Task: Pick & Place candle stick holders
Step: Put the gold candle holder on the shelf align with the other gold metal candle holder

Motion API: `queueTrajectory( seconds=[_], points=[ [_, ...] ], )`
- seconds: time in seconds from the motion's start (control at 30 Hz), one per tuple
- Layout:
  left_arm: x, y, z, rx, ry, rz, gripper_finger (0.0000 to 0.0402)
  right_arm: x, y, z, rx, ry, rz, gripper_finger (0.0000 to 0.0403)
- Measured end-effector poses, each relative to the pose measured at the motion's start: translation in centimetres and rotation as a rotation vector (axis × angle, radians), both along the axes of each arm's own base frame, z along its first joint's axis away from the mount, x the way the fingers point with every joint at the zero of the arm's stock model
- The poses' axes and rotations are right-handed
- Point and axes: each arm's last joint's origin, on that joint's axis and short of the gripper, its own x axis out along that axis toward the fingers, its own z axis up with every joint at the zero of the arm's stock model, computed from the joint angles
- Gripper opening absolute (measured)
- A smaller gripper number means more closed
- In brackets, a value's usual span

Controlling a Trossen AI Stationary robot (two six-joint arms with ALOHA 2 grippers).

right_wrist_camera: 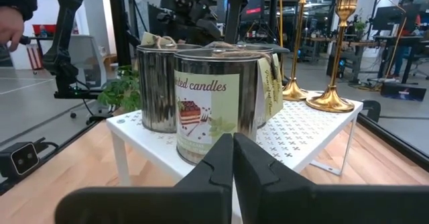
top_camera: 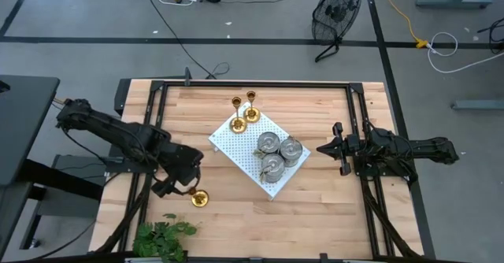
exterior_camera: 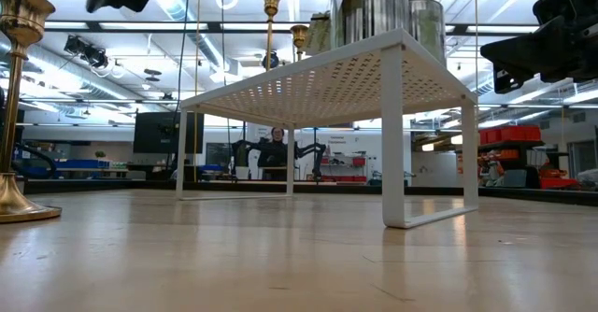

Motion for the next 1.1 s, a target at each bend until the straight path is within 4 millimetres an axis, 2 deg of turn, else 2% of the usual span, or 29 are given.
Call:
queueTrajectory(
  seconds=[0.3, 0.6, 1.1],
  points=[
    [0.7, -1.3, -1.0, 0.039, 0.025, -0.031, 0.0369, 0.0, 0.0, 0.0, 0.0, 0.0, 0.001, 0.0016],
    [1.1, -2.5, -1.9, 0.108, 0.04, -0.047, 0.0369, 0.0, 0.0, 0.0, 0.0, 0.0, 0.001, 0.0016],
    [1.6, -2.6, -2.4, 0.148, 0.044, -0.029, 0.0346, 0.0, 0.0, 0.0, 0.0, 0.0, 0.001, 0.0016]
  ],
)
